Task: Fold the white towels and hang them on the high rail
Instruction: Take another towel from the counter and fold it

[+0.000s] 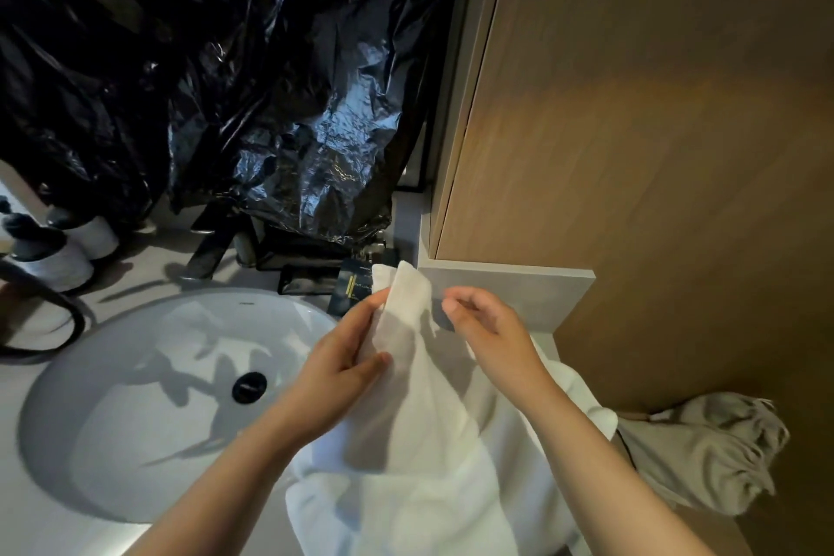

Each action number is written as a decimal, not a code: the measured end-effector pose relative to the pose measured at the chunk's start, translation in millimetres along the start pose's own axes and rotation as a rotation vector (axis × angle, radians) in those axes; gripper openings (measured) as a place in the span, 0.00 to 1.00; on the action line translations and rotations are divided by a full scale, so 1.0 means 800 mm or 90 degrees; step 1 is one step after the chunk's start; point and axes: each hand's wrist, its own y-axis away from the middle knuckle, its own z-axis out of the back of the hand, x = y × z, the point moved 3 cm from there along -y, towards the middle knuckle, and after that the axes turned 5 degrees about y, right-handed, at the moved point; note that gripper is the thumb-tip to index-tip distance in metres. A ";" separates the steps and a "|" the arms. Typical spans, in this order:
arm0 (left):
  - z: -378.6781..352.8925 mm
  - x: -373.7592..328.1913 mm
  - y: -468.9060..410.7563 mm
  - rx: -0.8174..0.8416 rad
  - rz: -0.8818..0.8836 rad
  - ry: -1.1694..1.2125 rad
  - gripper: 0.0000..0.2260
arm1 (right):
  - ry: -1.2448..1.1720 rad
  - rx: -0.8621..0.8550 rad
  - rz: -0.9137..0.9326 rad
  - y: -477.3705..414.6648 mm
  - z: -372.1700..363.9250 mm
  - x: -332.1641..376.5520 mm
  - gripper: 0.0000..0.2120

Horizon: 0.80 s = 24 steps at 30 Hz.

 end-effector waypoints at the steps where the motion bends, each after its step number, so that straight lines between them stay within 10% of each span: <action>1: 0.000 -0.005 0.002 0.008 -0.012 0.004 0.32 | -0.013 0.002 0.004 -0.002 0.000 0.003 0.06; 24: -0.048 -0.074 0.013 -0.111 -0.116 -0.114 0.04 | -0.110 -0.019 0.137 0.031 0.068 0.031 0.08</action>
